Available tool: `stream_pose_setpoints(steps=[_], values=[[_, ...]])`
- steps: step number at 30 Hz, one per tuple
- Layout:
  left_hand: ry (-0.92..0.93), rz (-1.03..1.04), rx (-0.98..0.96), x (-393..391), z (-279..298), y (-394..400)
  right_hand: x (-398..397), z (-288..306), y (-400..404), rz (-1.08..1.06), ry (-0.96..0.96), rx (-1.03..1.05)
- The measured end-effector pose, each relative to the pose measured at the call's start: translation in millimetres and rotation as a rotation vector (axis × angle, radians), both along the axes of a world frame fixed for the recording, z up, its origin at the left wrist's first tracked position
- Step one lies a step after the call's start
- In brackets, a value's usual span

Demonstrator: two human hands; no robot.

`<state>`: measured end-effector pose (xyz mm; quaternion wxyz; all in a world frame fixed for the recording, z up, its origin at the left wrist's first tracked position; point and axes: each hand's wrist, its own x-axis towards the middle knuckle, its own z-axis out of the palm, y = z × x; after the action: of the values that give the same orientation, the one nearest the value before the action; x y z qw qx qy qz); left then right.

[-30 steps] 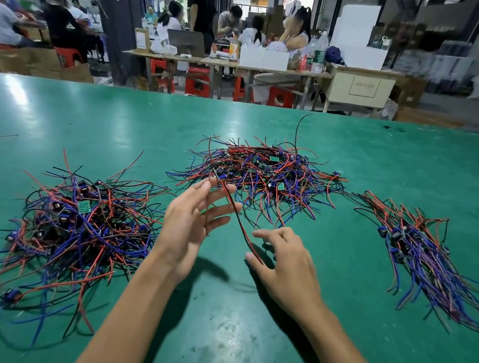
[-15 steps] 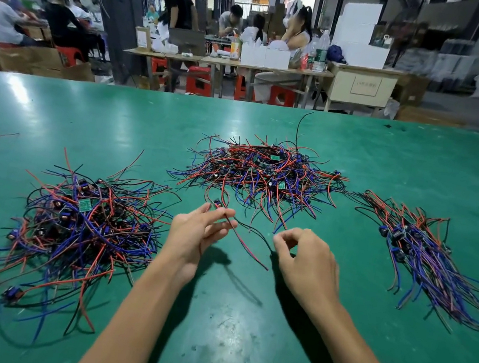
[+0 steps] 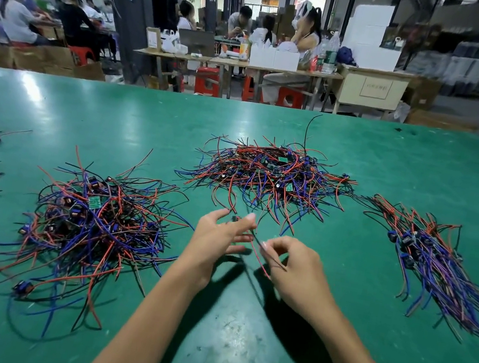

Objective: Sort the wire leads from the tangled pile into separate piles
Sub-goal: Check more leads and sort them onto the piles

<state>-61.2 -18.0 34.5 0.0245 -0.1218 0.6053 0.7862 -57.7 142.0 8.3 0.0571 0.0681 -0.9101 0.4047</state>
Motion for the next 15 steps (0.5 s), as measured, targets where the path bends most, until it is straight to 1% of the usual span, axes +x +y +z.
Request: stream_pose_setpoints(steps=[3, 5, 6, 8, 9, 10, 11, 12, 13, 14, 15], values=[[0.149, 0.007, -0.044, 4.1, 4.0, 4.6, 4.8, -0.7, -10.8, 0.11, 0.024, -0.05], [0.249, 0.109, -0.151, 4.1, 12.9, -1.0, 4.8, 0.4, -12.0, 0.166, 0.061, -0.118], [0.313, 0.2, -0.27, 3.2, 19.3, -7.5, 4.8, 0.8, -10.6, 0.182, 0.071, -0.12], [0.458, 0.444, -0.63, -0.6, 35.0, -32.0, 3.8, -0.6, -7.2, 0.19, 0.062, -0.085], [0.497, 0.567, -0.812, -2.9, 43.1, -49.0, 2.4, -2.6, -5.8, 0.189, 0.051, -0.05], [0.487, 0.674, -0.977, -5.2, 50.6, -67.5, 0.7, -4.8, -5.1, 0.189, 0.042, -0.01], [0.434, 0.747, -1.138, -7.9, 56.0, -86.3, -1.1, -6.7, -4.7, 0.185, 0.037, 0.018], [0.313, 0.759, -1.309, -10.9, 59.1, -103.7, -2.7, -8.2, -4.6, 0.18, 0.038, 0.034], [0.123, 0.703, -1.465, -13.5, 59.9, -118.1, -3.9, -9.4, -4.6, 0.173, 0.045, 0.044], [-0.115, 0.58, -1.582, -13.3, 59.7, -126.9, -4.5, -9.9, -4.9, 0.167, 0.051, 0.056], [-0.339, 0.428, -1.654, -11.2, 57.3, -130.9, -4.9, -9.9, -5.3, 0.165, 0.053, 0.068]])
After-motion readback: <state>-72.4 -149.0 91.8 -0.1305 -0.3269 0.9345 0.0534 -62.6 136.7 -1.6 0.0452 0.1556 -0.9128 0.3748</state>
